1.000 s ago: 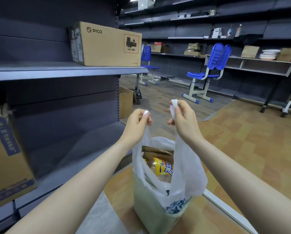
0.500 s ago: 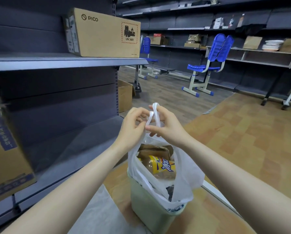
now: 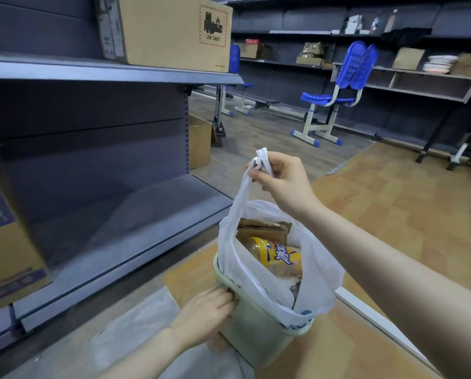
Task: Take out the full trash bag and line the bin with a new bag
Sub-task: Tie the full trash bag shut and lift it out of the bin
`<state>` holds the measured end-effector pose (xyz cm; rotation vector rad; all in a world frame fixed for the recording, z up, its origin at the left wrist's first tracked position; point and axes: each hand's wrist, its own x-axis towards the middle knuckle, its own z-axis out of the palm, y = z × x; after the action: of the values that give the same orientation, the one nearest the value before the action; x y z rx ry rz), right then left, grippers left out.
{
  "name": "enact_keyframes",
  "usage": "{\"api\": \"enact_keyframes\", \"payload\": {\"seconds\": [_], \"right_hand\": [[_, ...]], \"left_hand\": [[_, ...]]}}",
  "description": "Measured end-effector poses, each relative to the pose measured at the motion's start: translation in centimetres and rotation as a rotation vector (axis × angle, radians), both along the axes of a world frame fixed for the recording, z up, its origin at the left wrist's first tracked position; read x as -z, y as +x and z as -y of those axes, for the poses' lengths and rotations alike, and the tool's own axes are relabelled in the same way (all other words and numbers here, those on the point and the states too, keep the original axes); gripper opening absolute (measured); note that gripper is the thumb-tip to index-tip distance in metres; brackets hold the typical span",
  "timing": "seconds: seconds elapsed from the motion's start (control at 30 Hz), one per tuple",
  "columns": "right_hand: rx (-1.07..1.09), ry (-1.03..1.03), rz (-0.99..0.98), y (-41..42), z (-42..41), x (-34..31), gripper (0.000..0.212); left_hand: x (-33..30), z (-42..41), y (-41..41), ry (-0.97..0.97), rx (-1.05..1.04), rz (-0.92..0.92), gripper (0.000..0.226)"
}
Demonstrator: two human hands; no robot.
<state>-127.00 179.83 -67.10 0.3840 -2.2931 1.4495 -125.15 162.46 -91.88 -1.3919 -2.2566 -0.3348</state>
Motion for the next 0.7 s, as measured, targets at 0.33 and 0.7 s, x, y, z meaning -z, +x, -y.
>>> {"api": "enact_keyframes", "payload": {"seconds": [0.33,0.7], "right_hand": [[0.010,-0.017,0.073,0.3,-0.2,-0.7,0.015],[0.071,-0.125,0.002,0.1,0.3,-0.9,0.020]], "left_hand": [[-1.1,-0.9,-0.3,0.426,-0.105,0.069,0.038],[-1.2,-1.9,-1.9,0.346,-0.194,0.123,0.019]]}}
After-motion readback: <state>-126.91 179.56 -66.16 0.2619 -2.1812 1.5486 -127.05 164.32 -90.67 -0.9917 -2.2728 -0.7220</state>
